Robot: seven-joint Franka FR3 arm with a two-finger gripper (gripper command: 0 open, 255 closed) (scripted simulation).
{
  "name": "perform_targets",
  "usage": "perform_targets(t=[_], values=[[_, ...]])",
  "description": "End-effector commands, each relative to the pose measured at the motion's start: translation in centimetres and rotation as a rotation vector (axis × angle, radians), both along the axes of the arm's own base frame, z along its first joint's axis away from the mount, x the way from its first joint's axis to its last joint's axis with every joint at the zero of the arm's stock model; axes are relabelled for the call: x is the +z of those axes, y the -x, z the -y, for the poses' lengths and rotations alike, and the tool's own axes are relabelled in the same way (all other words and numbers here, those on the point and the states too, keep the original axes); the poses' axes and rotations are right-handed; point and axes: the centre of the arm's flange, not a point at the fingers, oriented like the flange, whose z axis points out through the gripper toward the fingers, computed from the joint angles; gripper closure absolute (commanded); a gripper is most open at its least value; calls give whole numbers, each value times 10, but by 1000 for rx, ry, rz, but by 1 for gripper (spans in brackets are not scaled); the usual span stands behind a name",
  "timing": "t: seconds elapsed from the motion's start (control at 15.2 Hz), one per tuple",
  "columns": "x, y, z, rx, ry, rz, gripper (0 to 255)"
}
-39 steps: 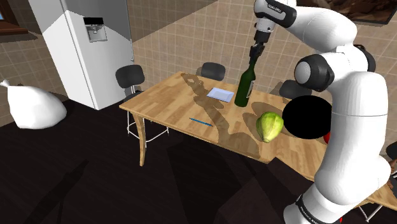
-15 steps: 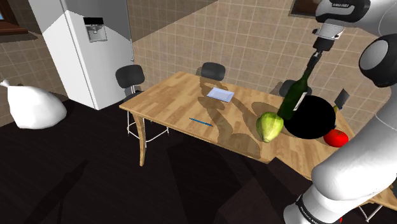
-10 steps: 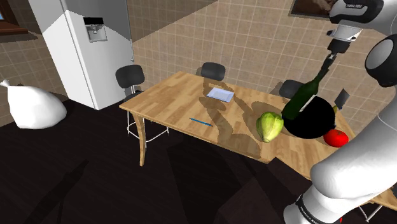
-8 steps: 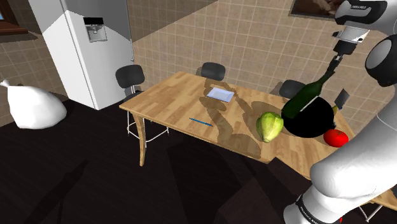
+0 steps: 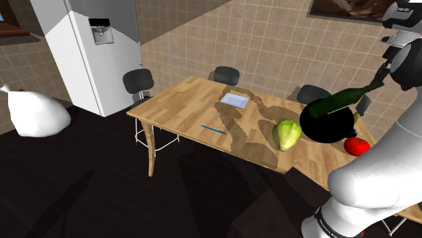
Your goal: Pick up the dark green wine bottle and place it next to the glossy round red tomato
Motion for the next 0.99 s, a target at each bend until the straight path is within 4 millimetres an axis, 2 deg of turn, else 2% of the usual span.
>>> perform_targets(t=[0.0, 0.79, 0.92], values=[[0, 21, 15, 2, 1, 0, 255], [0, 160, 91, 2, 1, 0, 255], [-10, 160, 91, 2, 1, 0, 255]])
